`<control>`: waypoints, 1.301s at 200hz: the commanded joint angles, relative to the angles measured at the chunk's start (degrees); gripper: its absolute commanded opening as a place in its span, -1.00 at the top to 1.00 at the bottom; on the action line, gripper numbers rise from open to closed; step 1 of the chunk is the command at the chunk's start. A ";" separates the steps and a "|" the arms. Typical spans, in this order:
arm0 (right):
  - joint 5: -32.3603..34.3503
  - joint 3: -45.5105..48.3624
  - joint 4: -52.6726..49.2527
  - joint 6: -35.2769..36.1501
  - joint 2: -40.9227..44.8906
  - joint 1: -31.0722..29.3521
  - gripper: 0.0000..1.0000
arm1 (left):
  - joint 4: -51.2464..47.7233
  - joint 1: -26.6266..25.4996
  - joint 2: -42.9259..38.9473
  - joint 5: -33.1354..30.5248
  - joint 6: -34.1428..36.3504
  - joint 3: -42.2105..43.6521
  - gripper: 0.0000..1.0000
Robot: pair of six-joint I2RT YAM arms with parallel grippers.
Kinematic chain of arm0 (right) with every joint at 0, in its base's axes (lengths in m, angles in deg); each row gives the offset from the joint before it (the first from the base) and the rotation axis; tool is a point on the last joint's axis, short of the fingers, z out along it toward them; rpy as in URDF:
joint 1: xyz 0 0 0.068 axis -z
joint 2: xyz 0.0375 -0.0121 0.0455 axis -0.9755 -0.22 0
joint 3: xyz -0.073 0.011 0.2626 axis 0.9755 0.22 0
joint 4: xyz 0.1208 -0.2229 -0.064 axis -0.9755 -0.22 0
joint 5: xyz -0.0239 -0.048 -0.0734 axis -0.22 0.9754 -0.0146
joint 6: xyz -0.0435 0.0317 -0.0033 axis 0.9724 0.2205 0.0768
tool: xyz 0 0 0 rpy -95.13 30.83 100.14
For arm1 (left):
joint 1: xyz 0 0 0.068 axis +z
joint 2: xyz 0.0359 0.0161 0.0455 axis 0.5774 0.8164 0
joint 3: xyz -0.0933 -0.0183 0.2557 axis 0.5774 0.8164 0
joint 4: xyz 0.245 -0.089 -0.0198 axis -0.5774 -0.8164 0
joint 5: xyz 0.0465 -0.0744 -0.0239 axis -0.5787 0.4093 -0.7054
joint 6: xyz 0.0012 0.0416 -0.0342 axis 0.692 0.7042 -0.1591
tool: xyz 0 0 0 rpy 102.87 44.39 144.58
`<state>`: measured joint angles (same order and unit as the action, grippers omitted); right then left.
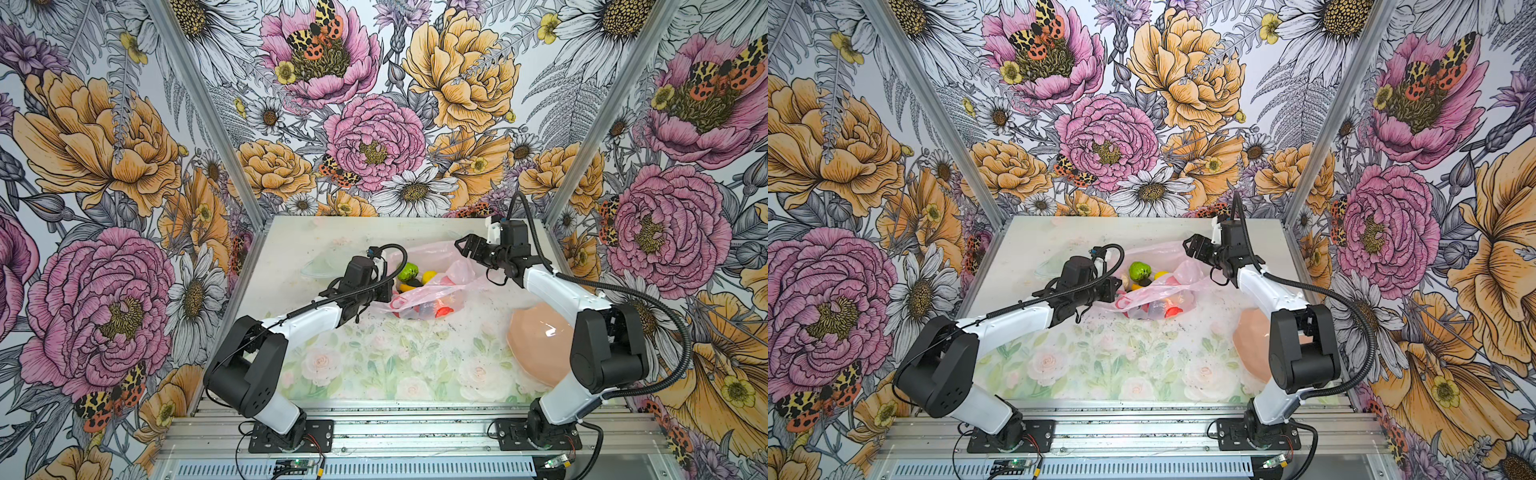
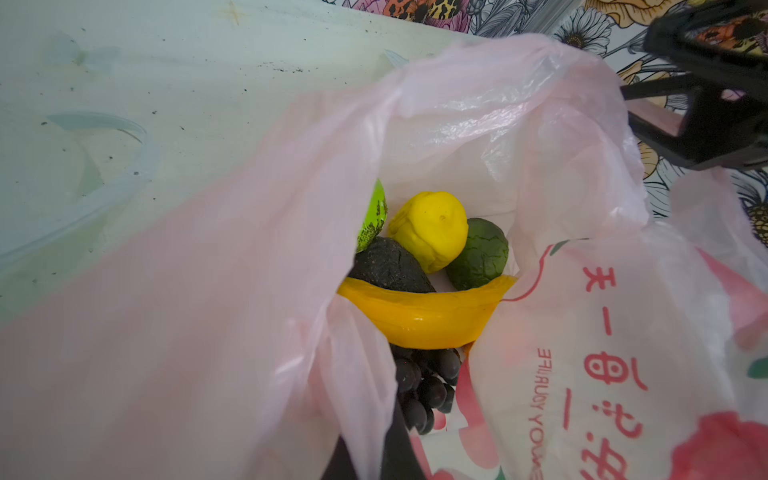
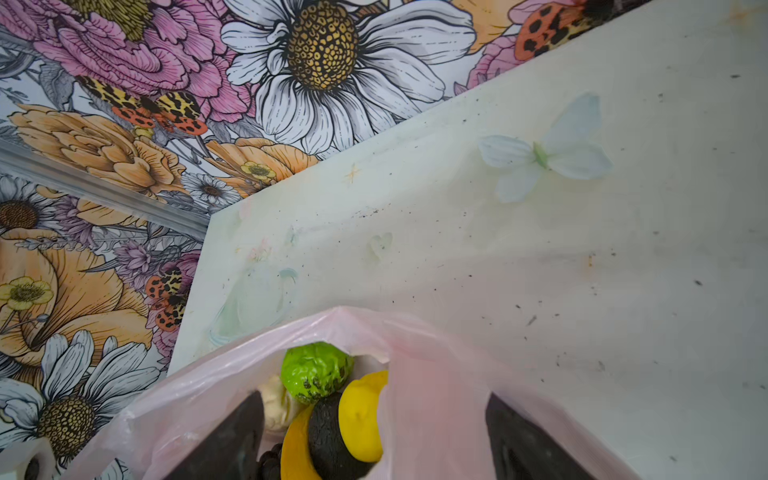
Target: Take the fake fruits out of the plastic bag
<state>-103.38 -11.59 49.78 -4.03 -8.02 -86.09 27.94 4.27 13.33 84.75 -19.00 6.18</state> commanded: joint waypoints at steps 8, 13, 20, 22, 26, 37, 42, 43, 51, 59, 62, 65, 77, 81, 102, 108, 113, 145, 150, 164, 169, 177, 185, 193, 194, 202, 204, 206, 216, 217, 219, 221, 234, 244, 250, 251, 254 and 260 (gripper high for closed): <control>17.07 -1.76 -12.52 4.97 7.10 -4.37 -0.80 | -0.82 -1.88 -1.03 -5.33 -0.80 -0.51 1.00; 18.99 -1.87 -13.94 4.78 8.00 -5.38 -0.80 | -0.80 -2.23 -1.12 -5.83 -0.95 -0.49 1.00; 22.45 -2.08 -15.70 4.52 9.08 -7.10 -0.80 | -0.67 -2.76 -1.12 -6.45 -0.91 -0.44 1.00; 23.17 -2.11 -16.19 4.40 9.33 -7.77 -0.80 | -0.63 -2.88 -1.14 -6.55 -0.97 -0.52 1.00; 25.29 -2.31 -17.16 4.42 9.82 -9.07 -0.80 | -0.54 -3.19 -1.12 -6.90 -0.87 -0.49 1.00; 30.18 -2.94 -19.27 4.33 10.45 -12.75 -0.81 | -0.23 -3.93 -1.12 -7.69 -0.90 -0.55 1.00; 31.68 -3.12 -19.83 4.27 10.49 -14.22 -0.81 | -0.14 -4.04 -1.06 -7.85 -0.92 -0.53 1.00; 31.94 -3.15 -19.93 4.21 10.52 -14.45 -0.81 | -0.11 -4.05 -1.05 -7.88 -0.91 -0.53 1.00; 33.03 -3.28 -20.34 3.79 10.31 -16.09 -0.81 | 0.04 -4.15 -1.01 -7.96 -1.06 -0.53 1.00; 33.44 -3.35 -20.53 3.01 9.83 -16.97 -0.81 | 0.17 -4.24 -1.03 -8.04 -1.14 -0.53 1.00; 33.58 -3.31 -20.62 2.76 9.65 -17.34 -0.81 | 0.17 -4.24 -1.03 -8.07 -1.16 -0.52 1.00; 33.72 -3.35 -20.68 2.58 9.40 -17.51 -0.81 | 0.30 -4.20 -1.03 -8.06 -1.17 -0.52 1.00; 33.53 -3.51 -20.55 2.30 7.82 -18.25 -0.81 | 0.25 -4.51 -1.17 -8.04 -1.09 -0.57 1.00; 33.26 -3.73 -20.55 2.22 7.26 -18.42 -0.81 | 0.29 -4.59 -1.25 -8.16 -1.01 -0.54 1.00; 32.07 -4.50 -21.08 0.36 4.39 -19.21 -0.80 | 0.17 -5.24 -1.85 -9.01 -0.72 -0.19 1.00; 32.31 -4.37 -21.38 -0.39 3.72 -19.32 -0.80 | 0.17 -5.37 -2.06 -9.31 -0.77 0.05 1.00; 32.45 -4.41 -21.69 -0.94 3.28 -19.46 -0.80 | 0.22 -5.49 -2.21 -9.62 -0.89 0.25 1.00; 27.63 -4.06 -22.03 -3.48 -1.31 -19.59 -0.71 | 1.04 -4.97 -2.53 -8.26 -3.17 1.30 1.00; 26.41 -3.89 -21.64 -3.73 -1.96 -19.59 -0.66 | 1.56 -4.58 -2.46 -7.21 -3.81 1.48 1.00; 22.59 -2.31 -18.99 -3.77 -2.93 -19.06 -0.42 | 3.05 -2.98 -2.68 -4.63 -5.81 2.29 1.00; 20.66 -1.02 -17.07 -3.84 -2.69 -18.59 -0.29 | 3.83 -2.21 -2.82 -3.70 -6.63 2.65 1.00; 17.33 1.73 -12.97 -4.36 -1.60 -17.33 -0.09 | 5.23 -0.77 -3.09 -1.99 -8.10 3.43 1.00; 12.88 4.91 -7.67 -5.13 -0.32 -15.24 0.10 | 6.92 1.14 -3.35 0.07 -10.00 4.44 1.00; 8.17 8.02 -2.09 -6.01 1.02 -12.86 0.30 | 9.34 3.18 -3.65 2.24 -12.15 5.75 1.00; 7.66 8.40 -1.43 -6.11 1.08 -12.71 0.33 | 9.64 3.51 -3.71 2.53 -12.46 5.95 1.00; 3.88 10.74 3.13 -6.81 2.26 -10.06 0.53 | 12.86 5.61 -3.92 4.82 -14.98 7.64 1.00; 3.01 11.15 4.29 -6.89 2.52 -9.56 0.58 | 13.78 6.15 -3.93 5.39 -15.65 8.13 1.00; 2.14 11.63 5.37 -7.02 2.72 -9.20 0.63 | 14.54 6.69 -3.93 5.97 -16.25 8.45 1.00; -2.26 13.83 11.09 -7.59 3.48 -6.76 0.82 | 18.74 9.28 -3.77 9.06 -19.43 10.22 1.00; -2.70 14.03 11.71 -7.78 3.54 -6.54 0.84 | 19.17 9.60 -3.72 9.41 -19.79 10.43 1.00; -4.10 14.44 13.05 -8.21 3.64 -6.00 0.86 | 20.24 10.10 -3.57 9.96 -20.56 10.74 1.00; -5.09 15.00 14.50 -8.69 3.73 -5.45 0.90 | 21.18 10.59 -3.45 10.63 -21.22 11.19 1.00; -11.68 18.12 24.84 -12.89 3.55 -2.08 1.00 | 27.52 13.36 -2.36 14.67 -25.31 13.01 1.00; -15.33 19.95 31.53 -16.34 2.90 0.38 1.00 | 31.91 15.23 -1.26 17.09 -28.30 14.17 1.00; -16.87 20.89 35.59 -18.19 2.39 1.61 1.00 | 34.59 16.40 -0.60 18.22 -30.00 14.80 1.00; -17.12 21.03 36.18 -18.48 2.34 1.73 1.00 | 34.91 16.54 -0.47 18.34 -30.26 15.01 1.00; -17.79 21.46 37.75 -19.53 2.03 2.42 1.00 | 36.13 17.04 -0.16 18.71 -31.09 15.32 1.00; -18.98 22.40 41.68 -21.47 1.48 3.61 1.00 | 38.49 17.86 0.52 19.49 -32.30 15.92 1.00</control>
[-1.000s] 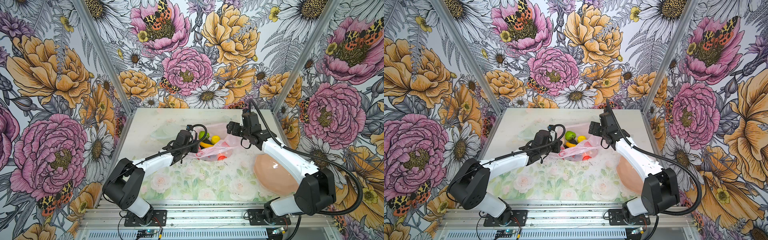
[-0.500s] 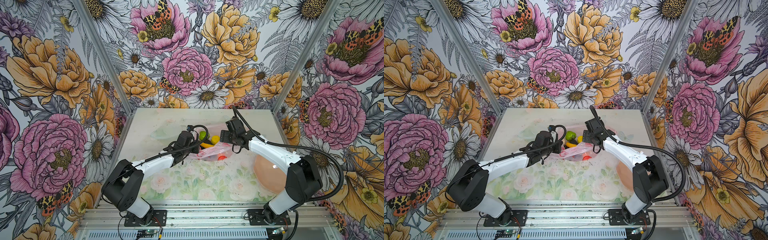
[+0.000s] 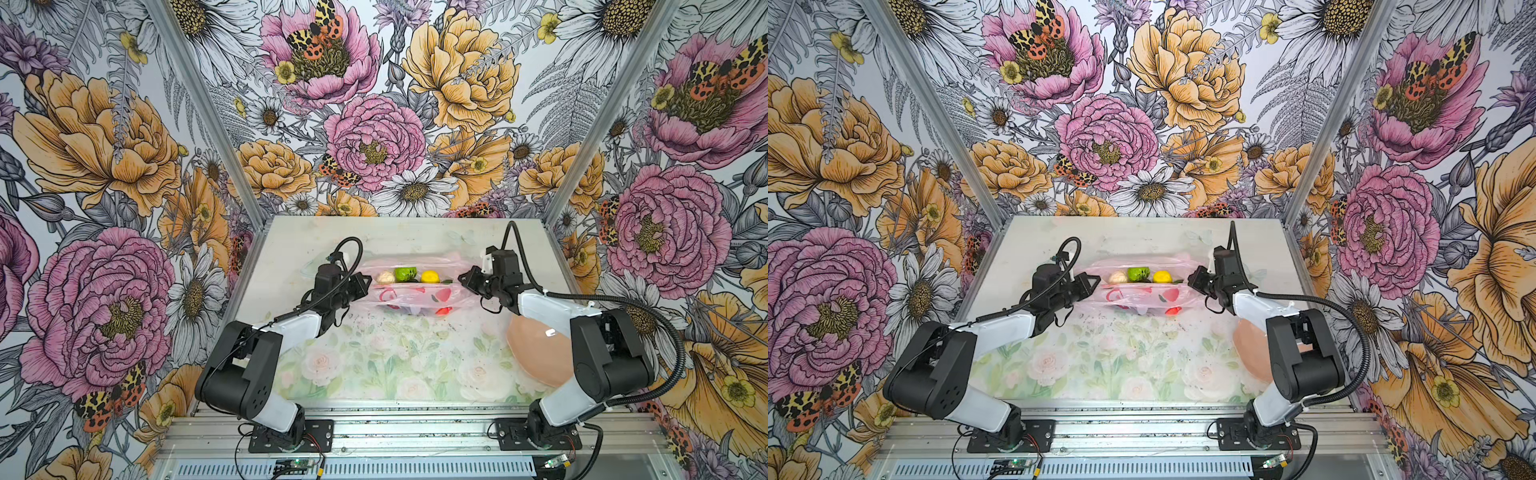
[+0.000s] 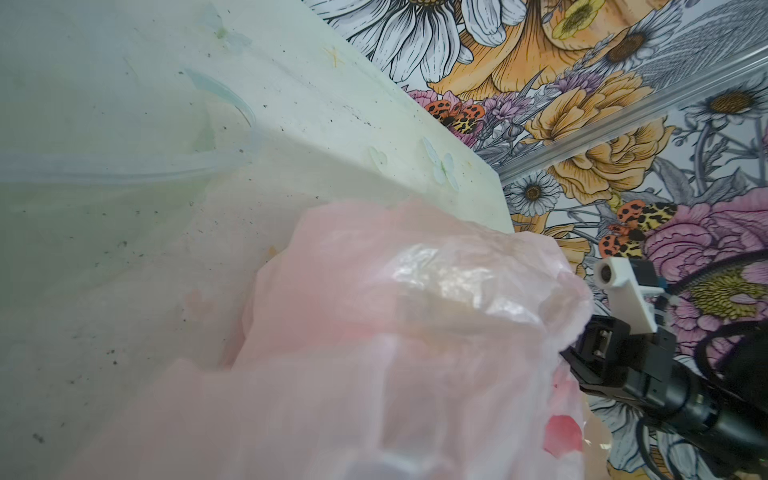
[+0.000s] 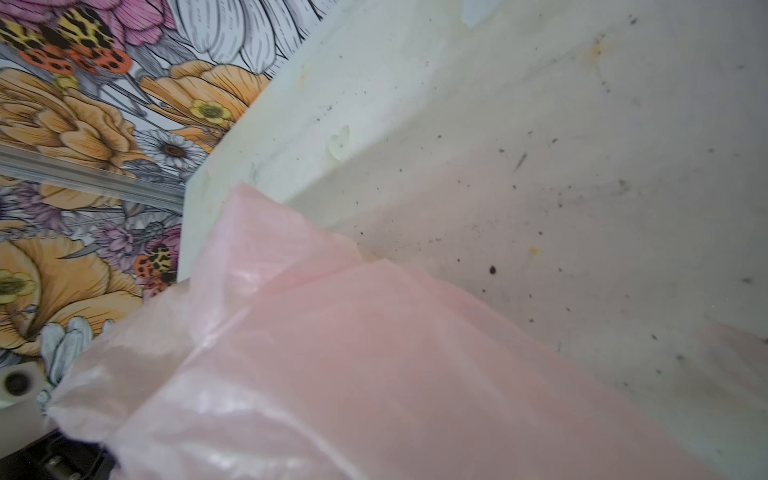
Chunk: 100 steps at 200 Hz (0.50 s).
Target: Take the fake fruits out of the plastic bag
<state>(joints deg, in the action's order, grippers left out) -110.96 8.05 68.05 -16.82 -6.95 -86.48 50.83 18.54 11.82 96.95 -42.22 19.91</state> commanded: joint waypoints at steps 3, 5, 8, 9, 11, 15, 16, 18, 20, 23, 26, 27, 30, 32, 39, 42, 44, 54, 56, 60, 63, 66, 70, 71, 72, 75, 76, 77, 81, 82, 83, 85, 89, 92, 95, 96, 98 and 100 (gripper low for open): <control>-11.94 3.21 25.37 -9.69 0.02 4.62 1.00 | 16.51 3.90 2.34 7.66 -9.65 2.38 1.00; -12.31 3.46 26.71 -10.32 -0.24 4.97 1.00 | 17.11 4.16 2.57 7.85 -9.87 2.50 1.00; -12.92 3.86 28.62 -11.11 -0.64 5.43 1.00 | 17.63 4.34 2.91 8.13 -10.23 2.61 1.00; -13.11 3.96 29.27 -11.49 -0.77 5.60 1.00 | 17.76 4.43 3.01 8.21 -10.31 2.62 1.00; -13.50 4.17 30.47 -12.14 -1.08 5.88 1.00 | 17.86 4.56 3.20 8.38 -10.43 2.56 1.00; -14.02 4.57 32.49 -13.23 -1.53 6.37 1.00 | 17.77 4.81 3.55 8.53 -10.55 2.37 1.00; -14.15 4.67 32.96 -13.52 -1.69 6.51 1.00 | 17.66 4.79 3.64 8.54 -10.51 2.32 1.00; -14.35 4.79 33.75 -14.01 -1.99 6.67 1.00 | 17.46 4.83 3.75 8.62 -10.39 2.22 1.00; -14.56 4.90 34.50 -14.41 -2.20 6.85 1.00 | 17.12 4.83 3.86 8.64 -10.30 2.08 1.00; -14.85 4.97 35.22 -14.91 -2.54 6.98 1.00 | 16.65 4.74 4.04 8.71 -9.99 1.71 1.00; -15.09 4.90 35.61 -15.25 -2.91 7.07 1.00 | 15.79 4.62 4.23 8.80 -9.62 1.34 1.00; -15.21 4.84 35.66 -15.32 -3.00 7.07 1.00 | 15.52 4.57 4.24 8.85 -9.43 1.19 1.00; -15.48 4.67 35.75 -15.47 -3.29 7.00 1.00 | 14.35 4.41 4.36 8.98 -8.96 0.66 1.00; -15.70 4.61 35.79 -15.48 -3.45 6.93 1.00 | 13.49 4.27 4.46 8.99 -8.58 0.29 1.00; -16.22 4.40 35.88 -15.40 -3.84 6.54 1.00 | 10.93 3.80 4.49 8.80 -7.33 -0.83 1.00; -16.35 4.51 35.73 -15.28 -3.92 6.41 1.00 | 9.88 3.54 4.44 8.62 -6.77 -1.22 1.00; -16.38 4.51 35.61 -15.15 -3.84 6.28 1.00 | 9.12 3.43 4.36 8.53 -6.34 -1.54 1.00; -16.23 4.63 34.31 -13.96 -3.48 5.70 1.00 | 4.36 2.78 3.67 7.46 -3.92 -3.38 1.00; -16.19 4.65 33.91 -13.63 -3.40 5.57 1.00 | 2.88 2.63 3.54 7.03 -3.34 -3.78 1.00; -16.05 4.68 32.97 -13.02 -3.10 5.30 1.00 | -0.37 2.31 3.15 6.05 -1.95 -4.83 1.00; -16.04 4.68 32.15 -12.54 -2.96 5.19 1.00 | -2.73 2.02 2.83 5.00 -0.81 -5.70 1.00; -15.85 4.68 30.91 -11.72 -2.72 4.89 1.00 | -5.25 1.73 2.42 3.87 0.18 -6.47 1.00; -15.74 4.68 29.93 -10.92 -2.45 4.62 1.00 | -8.04 1.18 1.98 2.70 1.91 -7.46 0.94; -15.71 4.68 29.70 -10.74 -2.37 4.57 1.00 | -8.57 1.05 1.89 2.42 2.27 -7.65 0.93; -15.69 4.77 29.45 -10.57 -2.33 4.51 1.00 | -9.27 0.98 1.75 2.15 2.67 -7.92 0.91; -15.52 4.83 28.84 -10.13 -2.12 4.33 1.00 | -10.88 0.48 1.45 1.31 3.81 -8.60 0.85; -15.47 4.85 28.67 -9.99 -2.08 4.26 1.00 | -11.57 0.39 1.36 1.11 4.05 -8.79 0.83; -15.44 4.89 28.50 -9.93 -2.05 4.22 1.00 | -12.13 0.25 1.22 0.79 4.30 -9.01 0.82; -15.35 5.02 27.80 -9.32 -1.86 4.03 1.00 | -14.33 -0.29 0.70 -0.52 5.49 -9.85 0.73; -15.34 5.03 27.63 -9.24 -1.77 3.97 1.00 | -14.79 -0.48 0.59 -0.82 5.81 -10.03 0.71; -15.33 5.07 27.49 -9.07 -1.72 3.95 1.00 | -15.24 -0.58 0.49 -1.23 6.06 -10.21 0.70; -15.29 5.04 27.22 -8.89 -1.63 3.86 1.00 | -16.36 -0.87 0.26 -1.82 6.60 -10.71 0.65; -15.16 5.24 26.72 -8.53 -1.60 3.70 1.00 | -18.28 -1.52 -0.18 -3.20 7.53 -11.42 0.57; -15.09 5.33 26.48 -8.28 -1.46 3.66 1.00 | -19.69 -2.04 -0.53 -4.16 8.35 -11.90 0.50; -15.03 5.44 26.24 -8.09 -1.36 3.53 1.00 | -21.05 -2.56 -0.79 -5.38 9.02 -12.54 0.44; -15.01 5.50 26.19 -8.05 -1.34 3.51 1.00 | -21.66 -2.84 -0.86 -5.89 9.21 -12.73 0.40; -14.94 5.59 26.10 -7.87 -1.27 3.48 1.00 | -22.63 -3.21 -1.05 -6.70 9.68 -13.10 0.35; -14.79 5.68 25.93 -7.78 -1.18 3.44 1.00 | -23.64 -3.57 -1.14 -7.61 10.01 -13.59 0.31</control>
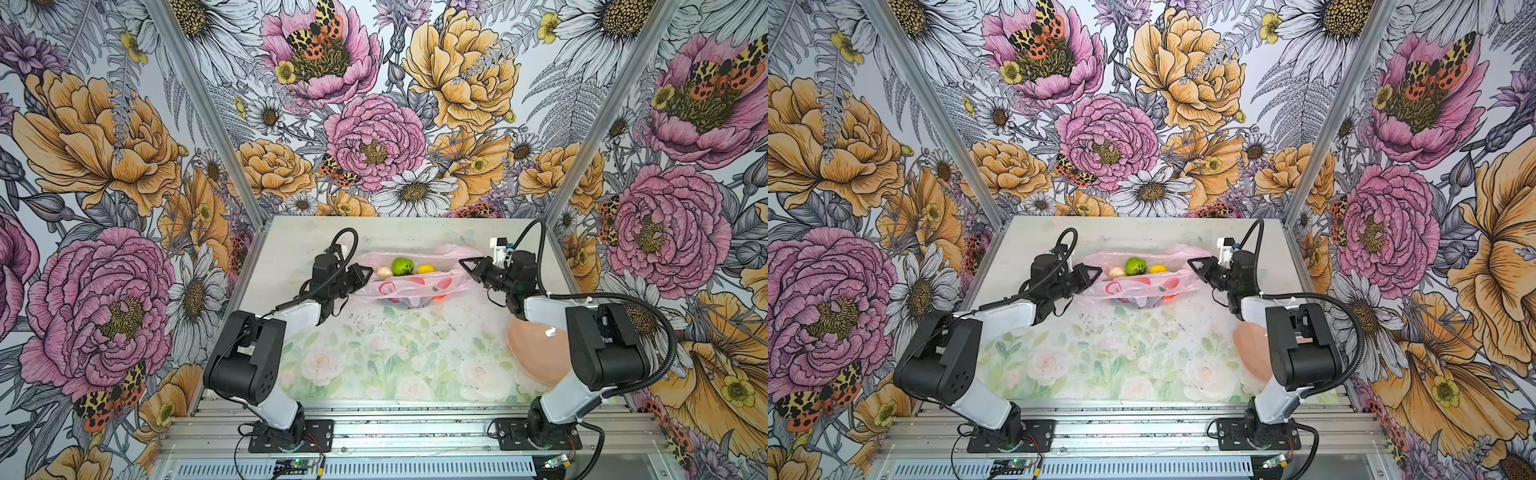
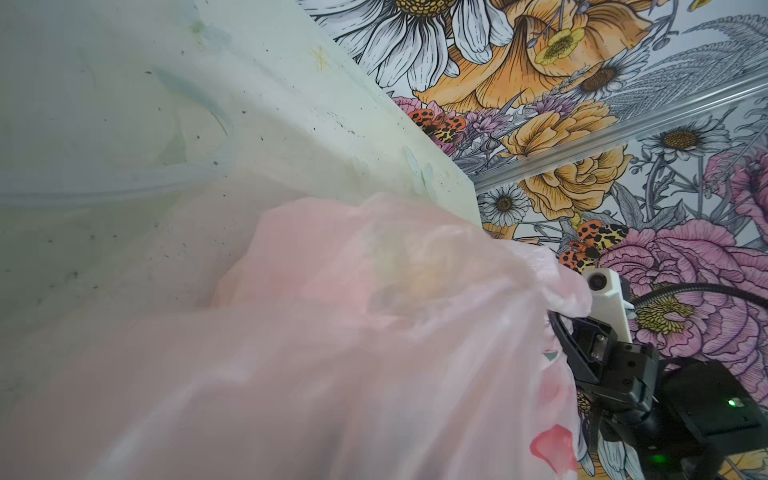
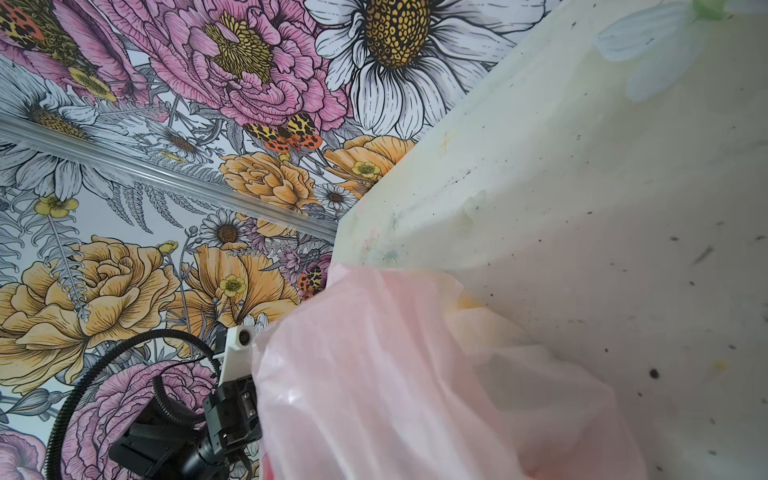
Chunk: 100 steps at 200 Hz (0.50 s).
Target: Take the fake fruits out of the plastic bag
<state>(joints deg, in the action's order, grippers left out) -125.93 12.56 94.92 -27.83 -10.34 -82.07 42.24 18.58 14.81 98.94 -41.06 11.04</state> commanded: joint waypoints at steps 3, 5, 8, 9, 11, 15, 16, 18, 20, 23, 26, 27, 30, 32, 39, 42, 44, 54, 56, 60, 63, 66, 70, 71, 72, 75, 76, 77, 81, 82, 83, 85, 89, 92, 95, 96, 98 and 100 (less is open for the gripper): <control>0.36 1.28 -1.28 3.48 2.47 -1.07 1.00 | -16.37 -4.28 -4.38 -10.86 9.50 -5.34 0.24; 0.53 1.31 -1.44 3.65 2.54 -1.10 1.00 | -17.26 -4.66 -4.48 -11.83 9.78 -5.70 0.18; 0.73 1.44 -1.78 3.89 2.67 -1.23 1.00 | -18.72 -5.31 -4.70 -13.08 10.29 -6.27 0.12; 0.80 1.47 -1.87 3.93 2.72 -1.26 1.00 | -19.28 -5.52 -4.71 -13.63 10.41 -6.48 0.11; 1.01 1.49 -2.16 4.16 2.86 -1.22 1.00 | -20.20 -5.98 -4.78 -14.48 10.67 -6.80 0.07; 1.36 1.58 -2.57 4.41 3.07 -1.34 1.00 | -21.94 -6.83 -4.88 -16.18 11.13 -7.65 0.00; 1.42 1.58 -2.70 4.50 3.13 -1.36 1.00 | -22.30 -7.07 -4.89 -16.54 11.27 -7.83 -0.02; 1.56 1.58 -2.92 4.60 3.18 -1.44 1.00 | -23.22 -7.40 -4.96 -17.38 11.41 -8.19 -0.05; 1.68 1.58 -3.12 4.76 3.31 -1.57 1.00 | -23.96 -7.95 -4.98 -18.19 11.53 -8.54 -0.08; 1.96 1.54 -3.45 5.02 3.47 -1.63 1.00 | -25.25 -8.57 -4.98 -19.42 11.67 -9.20 -0.12; 2.13 1.47 -3.67 5.21 3.63 -1.78 1.00 | -26.67 -9.28 -4.98 -20.81 11.79 -9.80 -0.18; 2.16 1.48 -3.70 5.25 3.68 -1.80 1.00 | -27.07 -9.43 -4.98 -21.27 11.77 -10.05 -0.19; 2.36 1.49 -4.06 5.46 3.80 -1.90 1.00 | -28.60 -10.18 -4.98 -22.77 11.75 -10.71 -0.24; 2.48 1.43 -4.24 5.57 3.86 -2.08 1.00 | -29.43 -10.62 -4.94 -23.77 11.68 -11.21 -0.27; 2.88 1.24 -4.92 6.08 4.17 -2.45 1.00 | -33.00 -11.96 -4.69 -27.12 11.35 -12.95 -0.35; 3.11 1.17 -5.25 6.34 4.29 -2.62 1.00 | -34.52 -12.57 -4.57 -28.56 11.13 -13.68 -0.37; 3.21 1.08 -5.51 6.45 4.42 -2.72 1.00 | -35.46 -12.93 -4.44 -29.53 11.04 -14.31 -0.38; 4.12 0.62 -6.98 7.41 4.90 -3.20 1.00 | -40.92 -14.86 -3.86 -35.10 9.65 -17.16 -0.45; 4.26 0.57 -7.26 7.57 5.05 -3.33 1.00 | -41.79 -15.22 -3.76 -36.17 9.36 -17.75 -0.46; 4.69 0.41 -7.79 7.99 5.17 -3.48 1.00 | -43.38 -15.89 -3.53 -37.61 8.99 -18.66 -0.48; 4.88 0.21 -8.30 8.25 5.27 -3.63 1.00 | -44.36 -16.30 -3.37 -38.33 8.68 -19.37 -0.49; 5.09 0.14 -8.77 8.49 5.35 -3.79 1.00 | -45.00 -16.70 -3.25 -38.81 8.51 -19.94 -0.50; 5.33 -0.12 -9.36 8.89 5.46 -3.91 1.00 | -45.72 -17.19 -3.23 -39.35 8.21 -20.51 -0.52; 5.43 -0.15 -9.48 8.98 5.47 -3.96 1.00 | -45.87 -17.34 -3.22 -39.46 8.13 -20.68 -0.52; 5.48 -0.20 -9.59 9.07 5.52 -3.99 1.00 | -46.04 -17.47 -3.22 -39.61 8.05 -20.80 -0.52; 5.60 -0.32 -9.95 9.32 5.57 -4.13 1.00 | -46.63 -17.85 -3.22 -40.19 7.73 -21.23 -0.53; 5.70 -0.38 -10.08 9.37 5.62 -4.16 1.00 | -46.77 -18.03 -3.22 -40.32 7.67 -21.39 -0.53; 5.79 -0.45 -10.20 9.44 5.64 -4.17 1.00 | -46.97 -18.12 -3.22 -40.43 7.51 -21.51 -0.53; 5.99 -0.56 -10.63 9.59 5.71 -4.19 1.00 | -47.52 -18.53 -3.22 -40.97 7.19 -22.09 -0.54; 6.02 -0.59 -10.73 9.68 5.73 -4.19 1.00 | -47.56 -18.68 -3.22 -41.07 7.05 -22.22 -0.54; 6.09 -0.64 -10.79 9.72 5.74 -4.19 1.00 | -47.67 -18.75 -3.22 -41.11 7.03 -22.28 -0.55; 6.22 -0.73 -10.91 9.78 5.75 -4.25 1.00 | -47.74 -18.91 -3.27 -41.17 7.05 -22.54 -0.55; 6.38 -0.79 -11.23 9.95 5.83 -4.30 1.00 | -47.78 -19.27 -3.31 -41.00 6.98 -22.91 -0.57; 6.59 -0.85 -11.39 10.03 5.90 -4.36 1.00 | -47.71 -19.38 -3.31 -40.66 6.88 -23.17 -0.58; 6.66 -0.87 -11.63 10.17 5.92 -4.33 1.00 | -47.68 -19.43 -3.38 -40.18 6.70 -23.38 -0.58; 6.71 -0.88 -11.67 10.19 5.93 -4.30 1.00 | -47.69 -19.43 -3.39 -39.97 6.63 -23.38 -0.59; 6.79 -0.88 -11.77 10.25 5.99 -4.33 1.00 | -47.56 -19.43 -3.44 -39.54 6.54 -23.50 -0.60; 6.97 -0.88 -11.88 10.31 6.05 -4.42 1.00 | -47.49 -19.39 -3.45 -39.00 6.43 -23.55 -0.62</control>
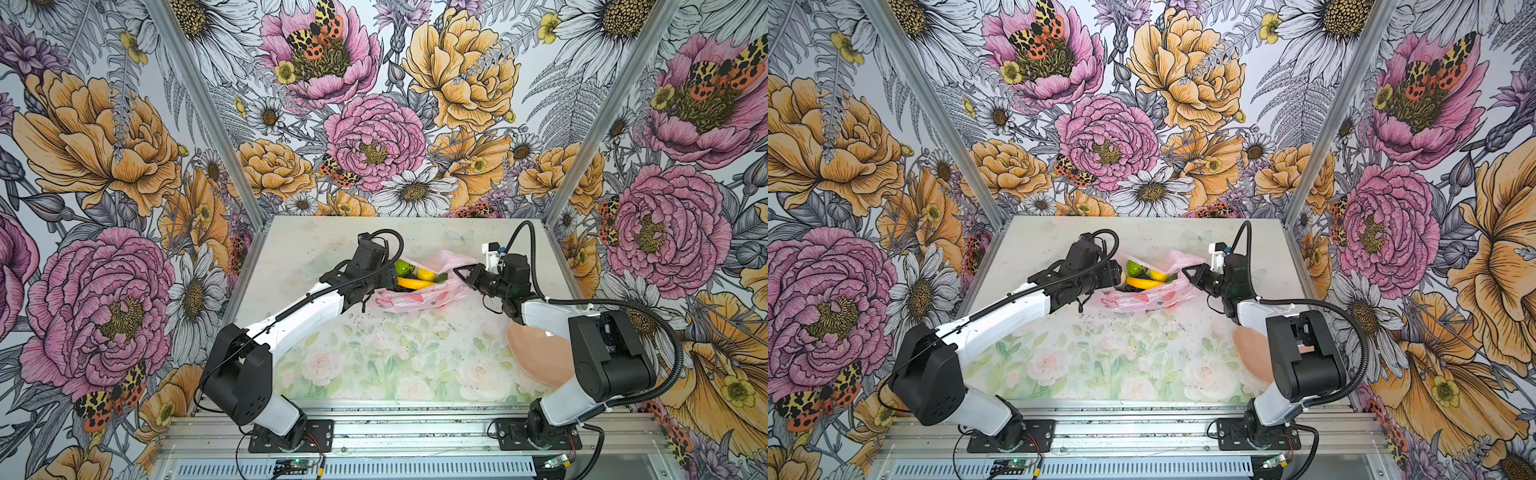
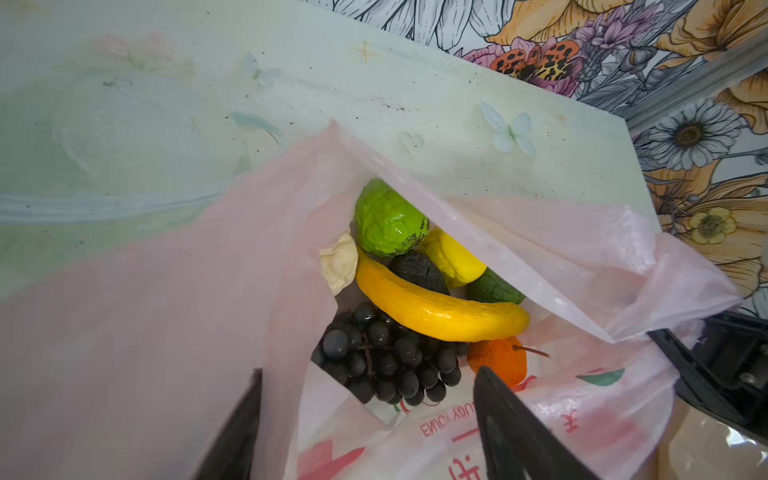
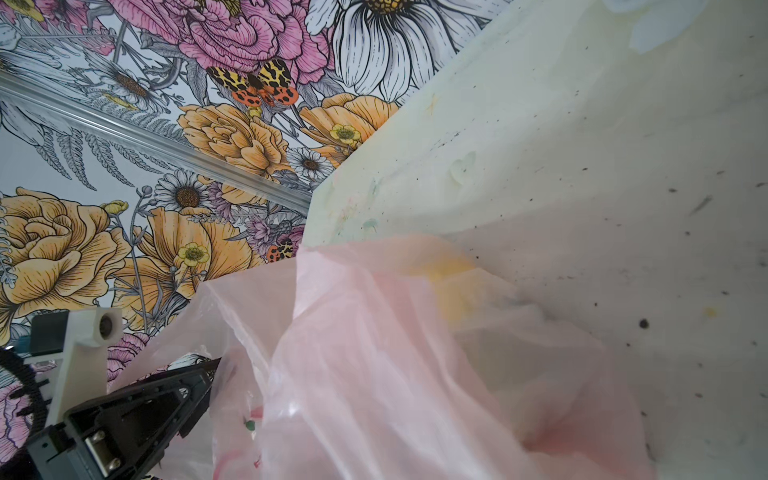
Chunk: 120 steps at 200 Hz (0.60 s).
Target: Take the fake fruits out of the plastic bag
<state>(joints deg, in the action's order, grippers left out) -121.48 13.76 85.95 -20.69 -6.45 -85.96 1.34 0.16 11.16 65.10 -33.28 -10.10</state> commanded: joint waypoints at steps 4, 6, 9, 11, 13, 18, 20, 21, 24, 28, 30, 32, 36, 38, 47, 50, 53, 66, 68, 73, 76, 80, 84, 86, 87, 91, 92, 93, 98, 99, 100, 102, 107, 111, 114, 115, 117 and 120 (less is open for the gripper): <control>2.67 -2.14 -3.16 3.30 2.25 -0.49 1.00 | -5.45 -0.75 0.14 -3.44 -1.32 -2.27 -0.63; 2.73 -2.16 -3.25 3.32 2.35 -0.50 1.00 | -4.42 -0.48 0.05 -2.09 -1.20 -2.02 -0.63; 2.85 -2.24 -3.47 3.40 2.31 -0.54 1.00 | -2.70 0.02 -0.04 0.42 -1.14 -1.37 -0.62; 2.89 -2.25 -3.51 3.36 2.26 -0.51 1.00 | -1.54 0.32 -0.17 2.39 -1.24 -0.87 -0.61; 2.91 -2.32 -3.61 3.42 2.31 -0.54 1.00 | -0.28 0.75 -0.29 4.31 -1.53 -0.37 -0.60; 2.94 -2.36 -3.80 3.50 2.35 -0.48 1.00 | 2.82 1.99 -0.57 8.04 -2.68 1.19 -0.56; 3.06 -2.35 -3.87 3.54 2.33 -0.54 1.00 | 3.91 2.40 -0.72 9.52 -3.14 1.92 -0.54; 3.08 -2.39 -3.89 3.61 2.36 -0.55 1.00 | 4.70 2.72 -0.81 10.24 -3.45 2.25 -0.54; 3.18 -2.38 -3.94 3.66 2.36 -0.52 1.00 | 6.63 3.30 -1.00 12.31 -4.14 3.35 -0.52; 3.20 -2.41 -4.08 3.72 2.37 -0.55 1.00 | 9.60 4.20 -1.20 14.98 -5.04 4.74 -0.50; 3.23 -2.40 -4.14 3.75 2.32 -0.56 1.00 | 11.21 4.55 -1.28 16.20 -5.49 5.25 -0.49; 3.26 -2.36 -4.20 3.76 2.35 -0.56 1.00 | 12.35 4.93 -1.36 17.50 -5.80 5.88 -0.48; 3.40 -2.39 -4.36 3.80 2.30 -0.53 1.00 | 14.66 5.38 -1.48 19.49 -6.38 6.76 -0.47; 3.37 -2.40 -4.54 3.79 2.30 -0.55 1.00 | 15.77 5.53 -1.50 20.39 -6.60 7.09 -0.47; 3.52 -2.37 -4.84 3.85 2.32 -0.56 1.00 | 19.19 5.65 -1.59 23.18 -6.64 7.82 -0.46; 3.53 -2.35 -4.88 3.91 2.41 -0.50 1.00 | 19.59 5.35 -1.60 23.54 -6.40 7.75 -0.47; 3.51 -2.34 -4.91 4.01 2.39 -0.52 1.00 | 19.72 4.95 -1.60 23.38 -5.86 7.44 -0.48; 3.62 -2.28 -5.10 4.07 2.48 -0.63 1.00 | 14.55 2.10 -0.74 18.83 -2.39 3.85 -0.55; 3.62 -2.28 -5.19 4.08 2.48 -0.60 1.00 | 13.35 1.59 -0.48 17.65 -1.91 2.87 -0.56; 3.67 -2.34 -5.26 4.18 2.51 -0.69 1.00 | 10.46 0.42 0.35 15.15 -0.77 0.99 -0.59; 3.63 -2.35 -5.36 4.28 2.48 -0.70 1.00 | 8.80 -0.20 0.90 13.40 -0.30 -0.14 -0.60; 3.78 -2.41 -5.48 4.34 2.51 -0.81 1.00 | 6.77 -0.84 1.73 11.44 -0.05 -1.54 -0.62; 3.80 -2.43 -5.56 4.33 2.48 -0.80 1.00 | 4.78 -1.43 2.58 9.80 0.01 -2.69 -0.64; 3.87 -2.43 -5.51 4.36 2.51 -0.78 1.00 | 4.07 -1.58 3.03 9.37 -0.03 -3.31 -0.64; 3.88 -2.43 -5.50 4.37 2.58 -0.80 1.00 | 3.69 -1.64 3.31 9.15 -0.10 -3.58 -0.64; 3.93 -2.43 -5.52 4.38 2.57 -0.83 1.00 | 2.62 -1.75 4.17 8.72 -0.27 -4.49 -0.65; 3.95 -2.43 -5.54 4.38 2.56 -0.87 1.00 | 2.43 -1.82 4.41 8.65 -0.30 -4.61 -0.65; 3.99 -2.50 -5.56 4.40 2.61 -0.88 1.00 | 2.21 -1.81 4.61 8.62 -0.45 -4.79 -0.65; 4.02 -2.51 -5.64 4.46 2.56 -0.84 1.00 | 1.32 -1.86 5.60 8.31 -1.07 -5.45 -0.65; 4.04 -2.52 -5.65 4.46 2.56 -0.83 1.00 | 1.08 -1.88 5.83 8.18 -1.23 -5.57 -0.65; 4.14 -2.52 -5.65 4.47 2.65 -0.87 1.00 | 0.92 -1.84 6.03 8.03 -1.36 -5.67 -0.65; 4.15 -2.52 -5.66 4.44 2.65 -0.84 1.00 | 0.64 -1.88 6.33 7.87 -1.74 -5.86 -0.66; 4.22 -2.52 -5.69 4.39 2.70 -0.90 1.00 | 0.00 -1.80 7.13 7.66 -2.22 -6.31 -0.66; 4.27 -2.52 -5.75 4.46 2.80 -0.95 1.00 | -0.30 -1.87 7.62 7.59 -2.57 -6.66 -0.66; 4.25 -2.52 -5.77 4.53 2.87 -1.00 1.00 | -0.54 -1.89 7.97 7.55 -2.77 -6.89 -0.66; 4.25 -2.52 -5.77 4.53 2.87 -1.00 1.00 | -0.73 -1.93 8.15 7.49 -2.87 -7.04 -0.66; 4.35 -2.52 -5.84 4.55 2.90 -0.93 1.00 | -1.09 -1.90 8.36 7.30 -3.02 -7.30 -0.67; 4.35 -2.52 -5.93 4.60 2.99 -1.02 1.00 | -1.72 -1.91 8.68 7.01 -3.23 -7.84 -0.68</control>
<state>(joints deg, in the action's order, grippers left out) -118.31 13.34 80.47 -17.76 -5.82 -86.41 6.52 -2.25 16.54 76.47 -35.68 -15.76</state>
